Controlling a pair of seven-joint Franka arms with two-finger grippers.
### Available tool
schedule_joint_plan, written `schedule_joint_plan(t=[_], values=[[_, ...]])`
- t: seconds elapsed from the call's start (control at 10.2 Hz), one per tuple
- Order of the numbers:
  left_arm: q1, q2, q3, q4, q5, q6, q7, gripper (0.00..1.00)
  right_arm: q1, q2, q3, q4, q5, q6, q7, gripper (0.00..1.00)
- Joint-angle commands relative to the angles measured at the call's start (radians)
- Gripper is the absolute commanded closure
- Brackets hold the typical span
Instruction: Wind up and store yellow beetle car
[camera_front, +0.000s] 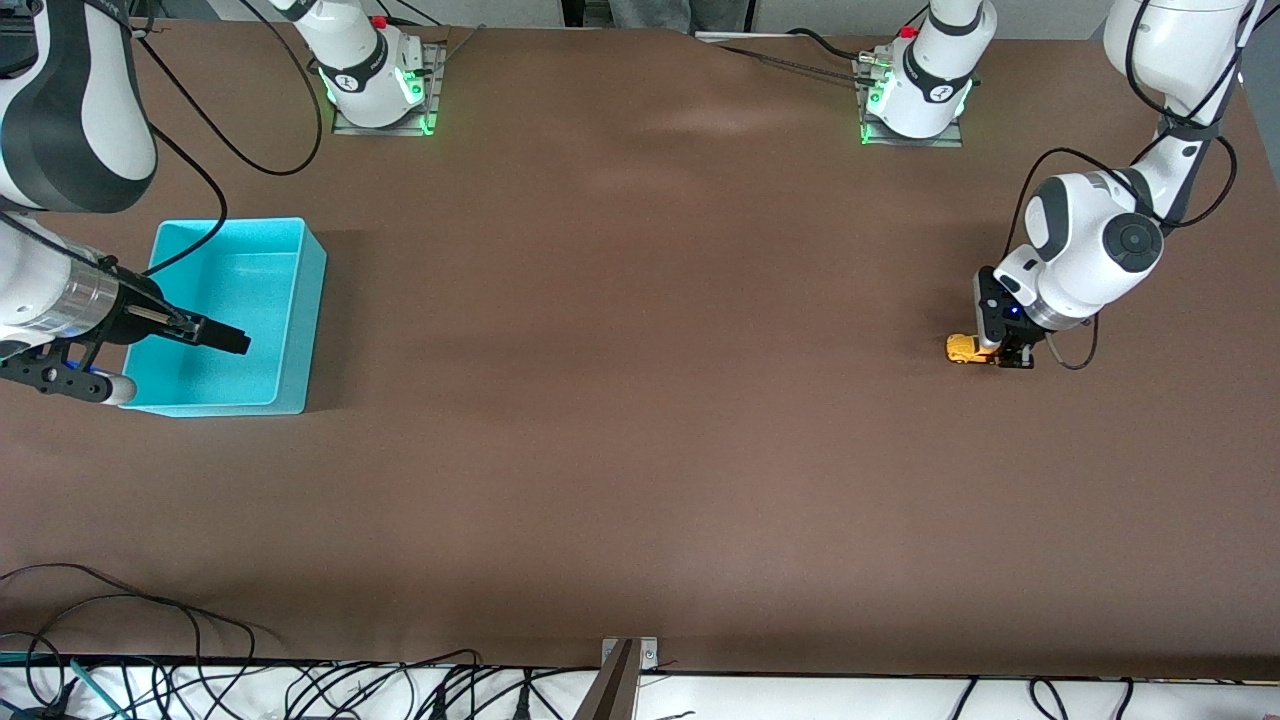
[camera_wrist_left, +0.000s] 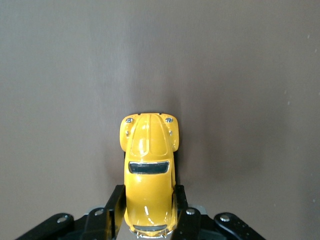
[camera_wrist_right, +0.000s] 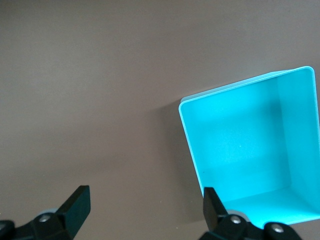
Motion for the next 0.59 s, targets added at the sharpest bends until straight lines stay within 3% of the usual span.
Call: schedule_joint_plan(t=[0.0,0.49], values=[[0.015,0.073,0.041,0.006,0.007,-0.002,0.084,1.0,-0.002,0.0,0.005,0.004,-0.017,0.003,0.013,0.0],[0.016,0.094,0.092,0.035,-0.005,0.001,0.194,1.0,-0.002,0.008,0.005,0.004,-0.015,0.013,0.013,0.0]])
